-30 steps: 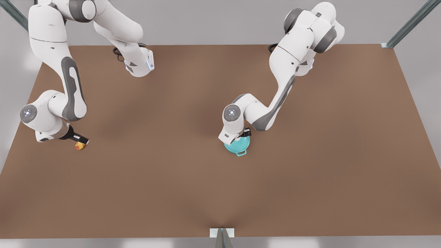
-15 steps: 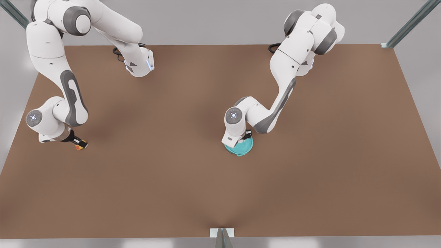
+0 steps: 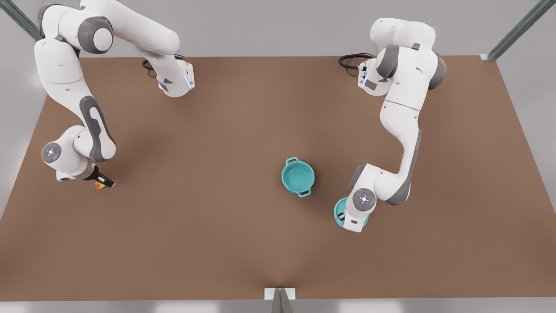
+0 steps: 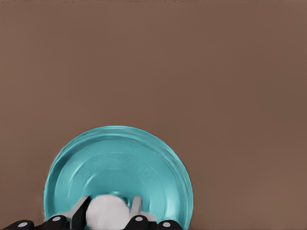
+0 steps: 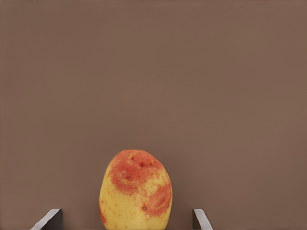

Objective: Open the pot lid and put the potato into the pot

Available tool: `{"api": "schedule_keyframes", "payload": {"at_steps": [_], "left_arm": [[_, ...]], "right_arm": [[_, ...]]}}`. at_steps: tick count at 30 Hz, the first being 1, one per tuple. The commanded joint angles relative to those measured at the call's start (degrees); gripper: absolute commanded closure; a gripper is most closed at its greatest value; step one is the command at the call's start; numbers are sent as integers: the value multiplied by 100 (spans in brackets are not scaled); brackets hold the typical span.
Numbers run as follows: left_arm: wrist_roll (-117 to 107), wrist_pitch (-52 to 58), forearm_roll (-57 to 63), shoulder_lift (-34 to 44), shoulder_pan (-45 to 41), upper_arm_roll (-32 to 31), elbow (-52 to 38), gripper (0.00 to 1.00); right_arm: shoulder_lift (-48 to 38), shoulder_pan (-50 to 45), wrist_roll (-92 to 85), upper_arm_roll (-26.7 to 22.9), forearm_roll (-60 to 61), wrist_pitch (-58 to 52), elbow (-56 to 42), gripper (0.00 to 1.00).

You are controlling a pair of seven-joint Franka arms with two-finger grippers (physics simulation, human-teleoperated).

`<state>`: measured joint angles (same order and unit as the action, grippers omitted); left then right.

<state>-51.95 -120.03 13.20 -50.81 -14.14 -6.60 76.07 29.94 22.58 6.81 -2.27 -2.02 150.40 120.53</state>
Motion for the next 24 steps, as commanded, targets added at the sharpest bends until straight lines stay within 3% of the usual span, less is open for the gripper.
{"api": "schedule_keyframes", "payload": {"at_steps": [1, 4, 5, 6, 7, 8, 9, 11, 13, 15, 24], "left_arm": [[1284, -345, -10, 9, 34, 27, -40, 0], [2592, 252, -19, 299, 280, 141, -48, 0], [3785, 1076, -569, 790, 928, -16, -48, 0], [4763, 1972, -1537, 1466, 1597, -43, -31, 0], [4764, 2861, -1636, 2458, 1678, 9, 39, 0], [4536, 2909, -1382, 3822, 1643, 53, 933, 0], [4062, 2590, -1056, 4369, 1423, -17, 1411, 0], [4176, 2485, -1258, 4105, 1467, -114, 1252, 0], [4176, 2538, -1241, 4105, 1432, -131, 1235, 0], [4763, 2564, -1101, 3921, 1414, -140, 963, 0], [4773, 2573, -1038, 3903, 1432, -131, 1059, 0]], "right_arm": [[3, 1, 136, 7, 9, 138, -4, 1], [21, 0, 145, 7, 18, 226, -4, 6], [21, 1, 145, 7, 18, 226, -4, 8], [56, 1, 145, 7, 9, 235, -12, 9], [65, 1, 145, 7, 9, 270, -12, 9], [65, 9, 145, 7, 9, 305, -12, 9], [65, 9, 145, 7, 9, 314, -21, 10], [65, 9, 145, 7, 9, 314, -21, 13], [65, 9, 145, 7, 18, 314, -21, 22], [65, 9, 145, 7, 9, 314, -21, 23], [65, 9, 145, -1, 18, 305, -21, 44]]}}
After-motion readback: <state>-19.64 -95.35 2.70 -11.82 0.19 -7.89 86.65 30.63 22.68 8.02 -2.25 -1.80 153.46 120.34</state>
